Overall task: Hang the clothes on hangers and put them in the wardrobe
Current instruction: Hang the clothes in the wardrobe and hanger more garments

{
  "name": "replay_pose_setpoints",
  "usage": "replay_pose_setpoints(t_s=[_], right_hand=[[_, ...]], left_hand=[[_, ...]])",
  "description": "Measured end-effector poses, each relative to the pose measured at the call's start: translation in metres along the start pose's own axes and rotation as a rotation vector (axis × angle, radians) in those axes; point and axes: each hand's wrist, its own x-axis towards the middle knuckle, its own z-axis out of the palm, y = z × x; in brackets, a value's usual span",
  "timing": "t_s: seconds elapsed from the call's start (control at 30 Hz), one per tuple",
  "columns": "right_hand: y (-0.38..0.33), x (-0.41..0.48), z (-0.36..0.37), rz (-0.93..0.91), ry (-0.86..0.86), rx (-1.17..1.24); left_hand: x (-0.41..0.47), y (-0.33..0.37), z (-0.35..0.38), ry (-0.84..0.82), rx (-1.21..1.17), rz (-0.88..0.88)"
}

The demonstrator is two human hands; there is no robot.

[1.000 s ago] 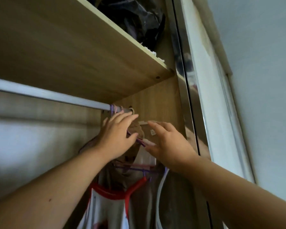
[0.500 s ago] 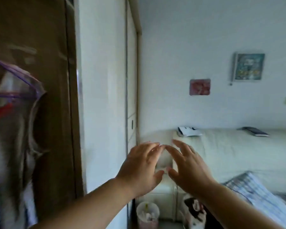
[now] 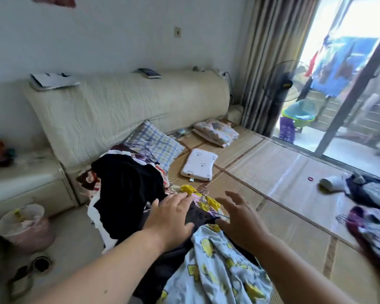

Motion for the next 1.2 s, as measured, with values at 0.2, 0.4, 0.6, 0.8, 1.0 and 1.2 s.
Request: replay_pose_setpoints(t_s=[0.2,0.4,0.6,0.8,1.0,1.2], right_hand=[[0.087,-0.072,0.02,0.29,-0.102,0.046],[0.147,-0.134,0.04,0.57,-0.101,0.143],[0.192,-0.149,0.072,0.771,-0.138,0.209],[0.233,-0.077,0.104,0.868,-0.161,0.235],[0.266,-0.005,0.15,0.89,-0.192,0.311],[0.319,0.045,0.222,0.916,-0.251,0.325]], left_hand=[[0.028,0.073,0.06,-0.185,-0.08,0.132],[0.049,0.122,0.113,-0.348,-0.097,0.236],[0.085,0.141,0.158,-0.464,-0.098,0.309],[0.149,0.107,0.199,-0.528,-0.043,0.333],[0.227,0.065,0.237,-0.519,0.041,0.315],[0.284,0.054,0.318,-0.563,0.073,0.309]])
